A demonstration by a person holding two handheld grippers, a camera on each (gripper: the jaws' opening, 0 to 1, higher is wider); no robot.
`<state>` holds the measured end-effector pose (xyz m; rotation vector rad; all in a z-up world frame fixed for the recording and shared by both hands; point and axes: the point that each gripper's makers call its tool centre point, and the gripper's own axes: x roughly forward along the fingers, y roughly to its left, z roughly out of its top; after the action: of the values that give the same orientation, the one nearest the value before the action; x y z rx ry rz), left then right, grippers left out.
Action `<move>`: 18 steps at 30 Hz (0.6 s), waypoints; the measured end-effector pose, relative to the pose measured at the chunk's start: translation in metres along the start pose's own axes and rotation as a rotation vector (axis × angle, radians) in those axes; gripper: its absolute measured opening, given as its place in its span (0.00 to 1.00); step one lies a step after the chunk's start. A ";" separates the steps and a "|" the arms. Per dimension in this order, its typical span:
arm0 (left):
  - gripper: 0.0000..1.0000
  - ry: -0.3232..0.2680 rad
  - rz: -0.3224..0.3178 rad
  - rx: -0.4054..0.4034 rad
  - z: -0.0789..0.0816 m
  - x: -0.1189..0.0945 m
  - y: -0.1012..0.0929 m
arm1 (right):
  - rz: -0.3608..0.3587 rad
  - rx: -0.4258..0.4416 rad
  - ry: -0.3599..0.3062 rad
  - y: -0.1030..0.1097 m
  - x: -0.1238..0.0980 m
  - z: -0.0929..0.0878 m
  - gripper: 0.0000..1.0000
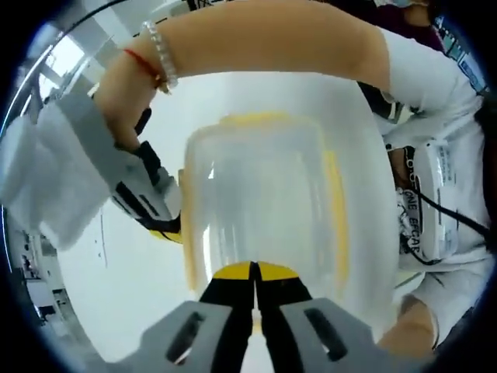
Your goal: Snap each plastic latch of the storage box into its locked position after aligning the lid with the box until every specified latch is closed and the lid sits flush.
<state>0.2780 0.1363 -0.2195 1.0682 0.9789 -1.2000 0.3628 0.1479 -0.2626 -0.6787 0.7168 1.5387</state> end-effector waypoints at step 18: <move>0.05 -0.258 0.149 0.012 0.009 -0.006 0.012 | -0.324 0.074 -0.326 -0.015 -0.060 0.019 0.03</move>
<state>0.2899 0.1298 -0.2103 0.9508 0.6819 -1.1880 0.3823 0.1257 -0.2048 -0.4476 0.3934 1.2762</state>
